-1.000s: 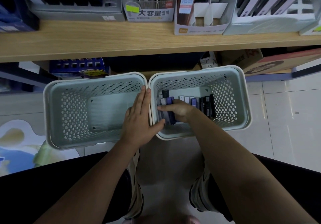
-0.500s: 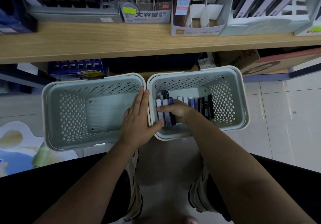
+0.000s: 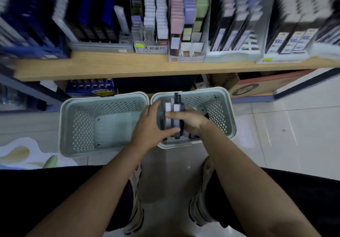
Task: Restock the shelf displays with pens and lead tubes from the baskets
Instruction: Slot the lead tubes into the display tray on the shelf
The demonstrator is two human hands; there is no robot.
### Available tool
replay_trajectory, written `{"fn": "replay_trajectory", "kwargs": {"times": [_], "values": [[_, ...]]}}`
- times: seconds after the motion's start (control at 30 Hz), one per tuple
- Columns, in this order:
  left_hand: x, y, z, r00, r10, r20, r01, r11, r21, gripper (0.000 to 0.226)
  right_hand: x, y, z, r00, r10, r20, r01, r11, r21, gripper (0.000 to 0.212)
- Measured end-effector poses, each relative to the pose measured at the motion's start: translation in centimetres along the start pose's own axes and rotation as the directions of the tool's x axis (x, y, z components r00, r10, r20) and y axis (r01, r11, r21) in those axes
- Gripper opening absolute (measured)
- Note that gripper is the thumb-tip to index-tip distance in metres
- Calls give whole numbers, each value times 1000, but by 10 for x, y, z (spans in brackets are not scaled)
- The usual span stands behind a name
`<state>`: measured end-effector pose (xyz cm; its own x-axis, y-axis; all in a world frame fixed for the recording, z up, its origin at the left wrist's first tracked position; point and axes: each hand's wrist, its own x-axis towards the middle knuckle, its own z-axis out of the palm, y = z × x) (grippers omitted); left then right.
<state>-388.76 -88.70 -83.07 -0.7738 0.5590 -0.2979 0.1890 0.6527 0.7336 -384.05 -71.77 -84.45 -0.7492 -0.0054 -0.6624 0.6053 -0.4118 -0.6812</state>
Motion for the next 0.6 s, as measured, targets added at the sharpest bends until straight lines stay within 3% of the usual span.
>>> {"fn": "replay_trajectory", "kwargs": {"times": [0.07, 0.13, 0.23, 0.37, 0.5, 0.6], "values": [[-6, 35, -9, 996, -49, 73, 67, 962, -265, 74, -28, -19, 11, 999, -53, 0, 53, 998, 26, 34], [-13, 66, -19, 987, -58, 150, 117, 897, -426, 48, -55, -38, 23, 992, -122, -16, 122, 992, 15, 27], [-29, 111, -39, 980, -21, 199, 129, 826, -549, 46, -96, -70, 39, 970, -234, -63, 232, 972, -34, 25], [-49, 164, -68, 987, 20, 161, 76, 816, -572, 40, -155, -114, 57, 928, -369, -49, 368, 929, -41, 11], [-68, 209, -90, 989, 49, 142, 43, 812, -583, 41, -202, -146, 73, 879, -473, -67, 471, 881, -34, 16], [-81, 232, -104, 976, 73, 206, 67, 796, -602, 27, -225, -161, 80, 852, -518, -70, 515, 855, -58, 17]]}}
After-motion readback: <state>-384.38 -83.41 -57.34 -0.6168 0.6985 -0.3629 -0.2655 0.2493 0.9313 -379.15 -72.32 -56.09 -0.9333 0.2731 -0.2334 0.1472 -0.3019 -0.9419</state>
